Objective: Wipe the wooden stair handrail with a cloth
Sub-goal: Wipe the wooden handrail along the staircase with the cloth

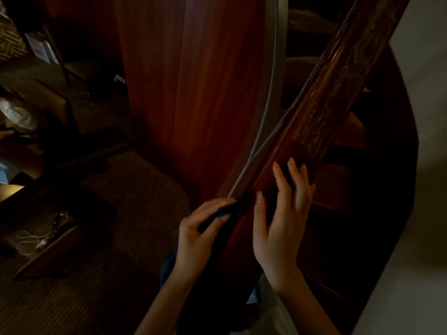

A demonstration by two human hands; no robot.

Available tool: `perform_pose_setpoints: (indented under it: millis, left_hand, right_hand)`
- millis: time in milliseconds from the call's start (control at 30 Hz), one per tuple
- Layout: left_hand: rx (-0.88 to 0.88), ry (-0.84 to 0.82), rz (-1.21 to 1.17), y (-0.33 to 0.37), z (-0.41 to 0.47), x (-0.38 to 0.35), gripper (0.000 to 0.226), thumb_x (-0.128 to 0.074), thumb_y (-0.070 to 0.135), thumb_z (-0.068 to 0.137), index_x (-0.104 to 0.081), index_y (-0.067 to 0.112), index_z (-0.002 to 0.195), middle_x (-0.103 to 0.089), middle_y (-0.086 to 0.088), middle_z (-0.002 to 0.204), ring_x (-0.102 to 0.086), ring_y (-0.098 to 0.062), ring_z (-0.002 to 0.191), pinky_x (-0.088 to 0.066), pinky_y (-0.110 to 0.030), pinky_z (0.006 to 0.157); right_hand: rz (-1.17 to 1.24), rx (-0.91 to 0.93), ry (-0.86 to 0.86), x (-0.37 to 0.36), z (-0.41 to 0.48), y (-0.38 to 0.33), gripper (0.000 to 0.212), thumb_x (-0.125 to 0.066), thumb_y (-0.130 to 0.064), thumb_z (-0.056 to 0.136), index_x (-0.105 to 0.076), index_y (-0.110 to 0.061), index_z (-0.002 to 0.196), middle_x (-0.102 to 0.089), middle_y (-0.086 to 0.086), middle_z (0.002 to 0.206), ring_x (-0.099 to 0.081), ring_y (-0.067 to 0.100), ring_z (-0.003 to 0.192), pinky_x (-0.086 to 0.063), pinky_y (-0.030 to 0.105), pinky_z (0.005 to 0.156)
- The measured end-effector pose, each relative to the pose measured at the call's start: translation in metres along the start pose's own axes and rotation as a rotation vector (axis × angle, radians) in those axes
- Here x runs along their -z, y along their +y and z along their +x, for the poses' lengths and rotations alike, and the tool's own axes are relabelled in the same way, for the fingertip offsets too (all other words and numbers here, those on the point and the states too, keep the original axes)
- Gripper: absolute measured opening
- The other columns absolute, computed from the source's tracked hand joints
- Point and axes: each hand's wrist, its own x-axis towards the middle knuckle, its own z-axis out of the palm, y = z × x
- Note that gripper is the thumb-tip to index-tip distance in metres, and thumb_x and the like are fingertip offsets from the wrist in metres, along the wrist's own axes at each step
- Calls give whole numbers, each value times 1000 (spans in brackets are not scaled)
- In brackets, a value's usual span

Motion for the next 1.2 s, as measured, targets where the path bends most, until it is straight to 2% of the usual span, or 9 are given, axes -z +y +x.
perform_pose_setpoints:
  millis: [133,333,433,533,600,767,900,1100,1200]
  left_hand:
    - [-98,-52,34,7,-6,-4,47,-57,2,87,-68,34,120,-65,11,125,-60,-13,120,-49,-24,98]
    - [-263,-160,24,16,82,-48,40,-52,-9,91,-59,10,126,-58,0,134,-47,-14,135,-36,-27,111]
    - [-140,-188,-73,22,136,-74,35,-47,-6,96,-55,2,129,-54,-8,137,-41,-15,137,-32,-30,115]
    - [97,-180,-225,23,162,-87,31,-43,-3,99,-53,-11,127,-50,-29,136,-51,-36,124,-41,-41,107]
    - [145,-167,-239,20,156,-80,27,-45,1,99,-56,-8,122,-49,-34,130,-50,-45,120,-43,-49,105]
    - [106,-175,-203,11,82,-39,18,-52,10,93,-64,8,106,-56,-10,111,-59,-9,102,-47,-19,87]
    - [34,-185,-150,14,74,-31,19,-57,14,87,-65,15,103,-54,-1,104,-58,-2,99,-47,-19,89]
    - [-182,-179,-45,32,148,-78,22,-56,2,93,-63,19,104,-53,-6,111,-54,-24,110,-45,-42,102]
    - [-86,-131,-93,32,175,-95,13,-52,1,97,-60,9,105,-55,-27,116,-55,-35,109,-43,-54,102]
  right_hand:
    - [28,-5,6,1,0,1,47,-45,-26,99,-46,-8,142,-33,7,155,-16,22,150,-7,39,123]
    - [192,-63,74,-1,-1,2,48,-34,-17,100,-38,2,143,-35,2,152,-21,14,148,-14,34,122]
    - [216,-73,98,-2,0,3,49,-34,-21,100,-39,2,143,-34,-4,151,-23,12,147,-14,28,120]
    - [219,-66,102,-4,0,5,48,-34,-23,101,-39,0,144,-31,-8,151,-24,12,147,-17,32,121]
    - [224,-61,98,-5,0,6,48,-35,-23,101,-38,-1,144,-32,-5,151,-24,12,147,-18,32,121]
    - [274,-38,85,-4,-2,8,49,-34,-25,103,-38,2,144,-37,5,151,-24,19,148,-16,23,118]
    - [266,-49,76,-4,-1,8,53,-31,-34,105,-39,3,143,-38,5,151,-24,18,148,-16,21,118]
    - [259,-58,98,-6,-1,7,54,-30,-38,105,-39,-2,144,-36,-2,152,-25,14,147,-16,19,117]
    - [256,-56,105,-6,0,7,53,-30,-38,105,-40,-3,143,-35,-5,152,-27,15,146,-16,18,117]
